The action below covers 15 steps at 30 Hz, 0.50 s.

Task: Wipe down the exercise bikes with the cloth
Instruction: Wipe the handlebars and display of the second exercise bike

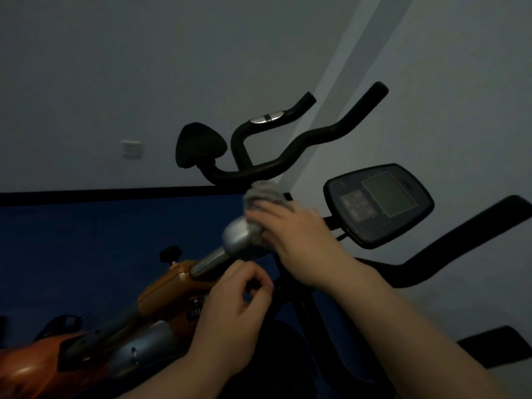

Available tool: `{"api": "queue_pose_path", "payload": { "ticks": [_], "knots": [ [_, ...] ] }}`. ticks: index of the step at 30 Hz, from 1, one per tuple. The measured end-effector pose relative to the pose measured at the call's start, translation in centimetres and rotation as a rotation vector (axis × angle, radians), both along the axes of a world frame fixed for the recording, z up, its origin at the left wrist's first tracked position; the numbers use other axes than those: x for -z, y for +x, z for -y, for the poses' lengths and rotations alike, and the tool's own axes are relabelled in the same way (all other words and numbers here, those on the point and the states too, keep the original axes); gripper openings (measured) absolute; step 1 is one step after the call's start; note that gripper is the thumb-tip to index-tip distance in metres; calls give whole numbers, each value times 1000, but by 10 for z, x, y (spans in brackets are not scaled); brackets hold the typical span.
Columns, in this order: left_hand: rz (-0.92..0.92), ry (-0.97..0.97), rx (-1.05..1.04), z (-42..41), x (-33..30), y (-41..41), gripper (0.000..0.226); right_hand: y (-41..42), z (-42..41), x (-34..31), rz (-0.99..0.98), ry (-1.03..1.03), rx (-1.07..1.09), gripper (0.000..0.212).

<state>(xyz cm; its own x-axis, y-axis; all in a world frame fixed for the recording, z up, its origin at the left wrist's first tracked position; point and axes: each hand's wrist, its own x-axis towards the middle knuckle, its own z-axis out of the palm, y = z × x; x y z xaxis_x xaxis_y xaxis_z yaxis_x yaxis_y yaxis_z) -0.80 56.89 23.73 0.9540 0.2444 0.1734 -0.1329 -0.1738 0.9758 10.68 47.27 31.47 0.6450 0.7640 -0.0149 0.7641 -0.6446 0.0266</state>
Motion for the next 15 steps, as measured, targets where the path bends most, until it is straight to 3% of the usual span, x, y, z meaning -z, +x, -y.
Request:
{"api": "queue_pose_path", "payload": {
  "ticks": [3, 5, 7, 10, 15],
  "knots": [
    [-8, 8, -6, 1, 0, -1, 8, 21, 4, -6, 46, 155, 139, 35],
    [-7, 7, -1, 1, 0, -2, 10, 26, 1, -3, -50, 197, 50, 33],
    [-20, 12, 0, 0, -1, -2, 13, 22, -17, 8, -154, 118, -111, 32],
    [-35, 32, -11, 1, 0, -2, 9, 20, -38, 18, -152, -91, -334, 35],
    [-39, 44, 3, 2, -2, -4, 10, 37, -20, 13, -191, 18, -153, 42]
  ]
}}
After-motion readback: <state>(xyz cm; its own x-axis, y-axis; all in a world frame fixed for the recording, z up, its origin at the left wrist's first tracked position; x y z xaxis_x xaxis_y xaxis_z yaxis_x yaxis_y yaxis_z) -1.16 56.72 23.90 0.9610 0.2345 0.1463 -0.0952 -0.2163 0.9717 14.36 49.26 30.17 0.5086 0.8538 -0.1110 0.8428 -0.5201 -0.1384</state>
